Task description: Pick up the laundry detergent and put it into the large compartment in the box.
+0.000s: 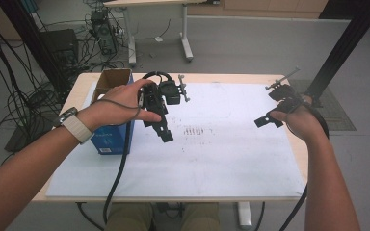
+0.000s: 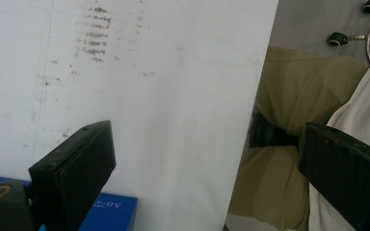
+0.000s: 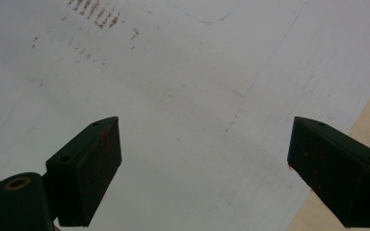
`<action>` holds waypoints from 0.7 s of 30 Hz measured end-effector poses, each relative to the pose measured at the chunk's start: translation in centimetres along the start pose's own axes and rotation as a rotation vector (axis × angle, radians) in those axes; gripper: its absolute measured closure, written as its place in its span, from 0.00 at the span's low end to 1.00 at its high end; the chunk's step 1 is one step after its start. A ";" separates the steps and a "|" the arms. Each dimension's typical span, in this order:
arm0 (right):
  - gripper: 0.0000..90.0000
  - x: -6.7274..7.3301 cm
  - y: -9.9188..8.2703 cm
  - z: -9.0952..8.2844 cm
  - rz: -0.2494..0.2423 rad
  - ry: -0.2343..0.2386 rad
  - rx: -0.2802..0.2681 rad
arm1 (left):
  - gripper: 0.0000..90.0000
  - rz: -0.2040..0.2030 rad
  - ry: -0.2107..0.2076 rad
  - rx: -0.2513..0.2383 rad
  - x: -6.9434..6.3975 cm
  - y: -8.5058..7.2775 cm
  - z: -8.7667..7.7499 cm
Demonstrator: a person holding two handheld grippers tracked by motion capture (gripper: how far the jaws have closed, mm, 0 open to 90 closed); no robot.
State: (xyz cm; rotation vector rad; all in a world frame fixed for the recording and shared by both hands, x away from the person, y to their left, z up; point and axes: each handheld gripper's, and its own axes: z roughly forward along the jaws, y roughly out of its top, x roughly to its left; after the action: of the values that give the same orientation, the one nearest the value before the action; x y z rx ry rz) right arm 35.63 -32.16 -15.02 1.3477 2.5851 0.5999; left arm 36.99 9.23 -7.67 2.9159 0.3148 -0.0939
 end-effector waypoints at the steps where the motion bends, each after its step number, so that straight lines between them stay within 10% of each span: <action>1: 0.13 0.0 0.0 0.0 0.001 0.000 0.000 | 0.07 0.003 -0.001 -0.001 0.0 0.0 0.1; 21: 0.13 -0.2 -0.7 -0.1 0.015 -0.004 0.002 | 0.08 0.011 0.004 0.021 -0.3 0.4 1.3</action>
State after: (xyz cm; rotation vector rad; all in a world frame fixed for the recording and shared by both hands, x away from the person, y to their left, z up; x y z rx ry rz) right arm 35.22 -32.71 -15.19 1.3682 2.5758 0.5970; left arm 36.77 8.47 -8.81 2.9388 0.2998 -0.0902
